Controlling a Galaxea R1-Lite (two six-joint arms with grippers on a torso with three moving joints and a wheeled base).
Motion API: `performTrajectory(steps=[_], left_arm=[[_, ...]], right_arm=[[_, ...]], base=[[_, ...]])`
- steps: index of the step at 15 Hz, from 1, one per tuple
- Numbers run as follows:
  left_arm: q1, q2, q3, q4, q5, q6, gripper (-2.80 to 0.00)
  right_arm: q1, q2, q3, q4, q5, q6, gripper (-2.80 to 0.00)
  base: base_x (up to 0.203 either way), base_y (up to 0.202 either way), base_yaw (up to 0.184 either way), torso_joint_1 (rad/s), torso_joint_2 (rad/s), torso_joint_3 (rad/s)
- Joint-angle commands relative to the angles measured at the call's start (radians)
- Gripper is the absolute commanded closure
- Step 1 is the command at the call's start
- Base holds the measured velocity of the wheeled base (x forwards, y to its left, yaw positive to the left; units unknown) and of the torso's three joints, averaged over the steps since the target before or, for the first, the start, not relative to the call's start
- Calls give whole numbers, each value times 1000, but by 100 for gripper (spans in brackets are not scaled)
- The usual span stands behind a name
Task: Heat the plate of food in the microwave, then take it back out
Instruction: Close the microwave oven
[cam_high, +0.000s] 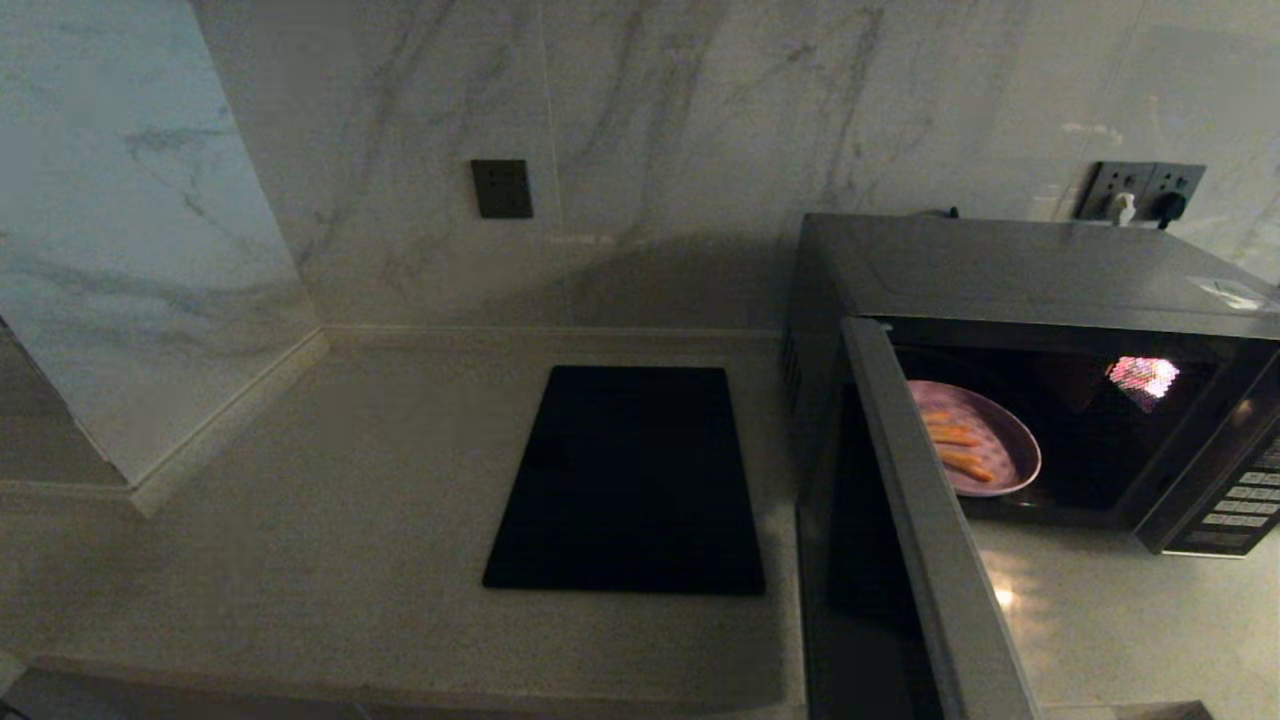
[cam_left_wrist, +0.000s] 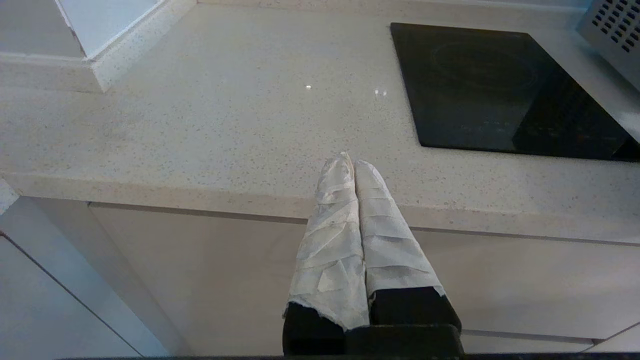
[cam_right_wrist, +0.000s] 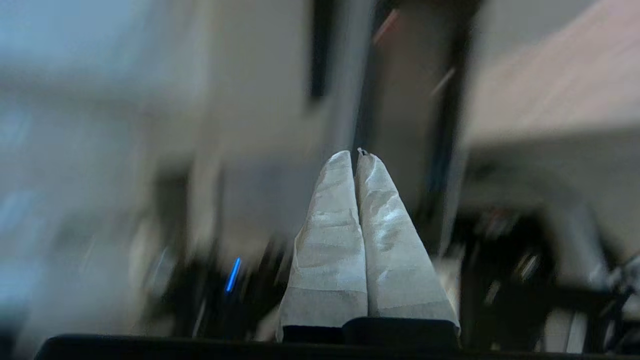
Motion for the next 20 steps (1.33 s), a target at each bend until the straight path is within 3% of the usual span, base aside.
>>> performTrajectory(steps=[1, 5, 8, 13, 16, 20], left_arm=[[0, 0, 0, 0, 0, -1, 0], [0, 2, 0, 0, 0, -1, 0], [0, 1, 0, 0, 0, -1, 0], [0, 2, 0, 0, 0, -2, 0], [0, 0, 0, 0, 0, -1, 0], [0, 0, 0, 0, 0, -1, 0]], right_arm=[[30, 86, -52, 25, 80, 0, 0], [70, 202, -71, 25, 92, -94, 0], [90, 277, -98, 23, 76, -113, 0], [219, 338, -114, 23, 71, -122, 0], [296, 375, -101, 38, 69, -176, 0], [413, 466, -104, 56, -27, -217, 0]], base=[[0, 0, 0, 0, 0, 0], [0, 0, 0, 0, 0, 0], [0, 0, 0, 0, 0, 0], [0, 0, 0, 0, 0, 0], [0, 0, 0, 0, 0, 0], [0, 0, 0, 0, 0, 0]])
